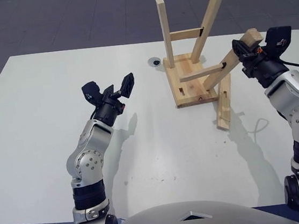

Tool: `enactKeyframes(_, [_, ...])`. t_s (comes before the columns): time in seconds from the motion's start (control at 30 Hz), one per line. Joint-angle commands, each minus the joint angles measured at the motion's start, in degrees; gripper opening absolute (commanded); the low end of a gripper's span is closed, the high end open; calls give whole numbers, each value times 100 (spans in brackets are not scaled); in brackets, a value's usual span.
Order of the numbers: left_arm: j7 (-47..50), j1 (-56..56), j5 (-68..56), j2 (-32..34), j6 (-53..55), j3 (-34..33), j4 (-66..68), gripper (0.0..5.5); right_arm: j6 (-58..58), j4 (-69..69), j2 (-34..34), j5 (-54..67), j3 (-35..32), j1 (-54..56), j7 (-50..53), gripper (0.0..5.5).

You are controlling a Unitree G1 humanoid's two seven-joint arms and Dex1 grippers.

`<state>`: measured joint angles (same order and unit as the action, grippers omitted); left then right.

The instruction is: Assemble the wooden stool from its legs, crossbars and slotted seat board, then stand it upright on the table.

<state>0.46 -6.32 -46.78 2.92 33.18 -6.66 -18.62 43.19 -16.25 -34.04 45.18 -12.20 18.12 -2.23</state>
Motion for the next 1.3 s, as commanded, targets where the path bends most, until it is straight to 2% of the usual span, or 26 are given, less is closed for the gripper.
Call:
enactKeyframes(0.03, [-46, -98, 196, 43, 135, 95, 145, 540, 1745, 1751, 95, -219, 1263, 144, -717, 104])
enactKeyframes(0.1, [-56, -103, 186, 53, 157, 107, 154, 540, 1727, 1894, 113, -351, 1440, 296, -879, 104])
enactKeyframes(0.23, [-74, -70, 224, 77, 177, 138, 153, 540, 1709, 2037, 194, -387, 1374, 675, -924, 104])
enactKeyframes(0.4, [-100, -119, 270, 70, 136, 97, 260, 540, 1848, 2001, 125, -497, 1503, 473, -1051, 104])
enactKeyframes(0.5, [-157, -246, 333, 84, 110, 104, 406, 540, 1718, 2428, 373, -690, 1594, 634, -1034, 105])
enactKeyframes(0.57, [-201, -335, 365, 112, 127, 73, 462, 540, 1683, 2553, 622, -686, 1430, 707, -829, 105])
enactKeyframes(0.73, [-236, -264, 303, 246, 300, -51, 370, 540, 2424, 520, 775, 84, 778, -915, -179, 105])
enactKeyframes(0.8, [-235, -234, 265, 273, 362, -80, 339, 540, 2526, 173, 875, 236, 631, -1141, 21, 104])
enactKeyframes(0.87, [-276, -278, 264, 320, 415, -82, 379, 540, 2392, 371, 957, 133, 624, -826, 108, 104])
enactKeyframes(1.03, [-366, -551, 259, 417, 536, -69, 539, 540, 1890, 1927, 1053, -486, 828, 509, -115, 104])
enactKeyframes(1.3, [-428, -553, 294, 421, 612, -93, 576, 540, 2186, 1520, 1194, -402, 792, 132, -91, 104])
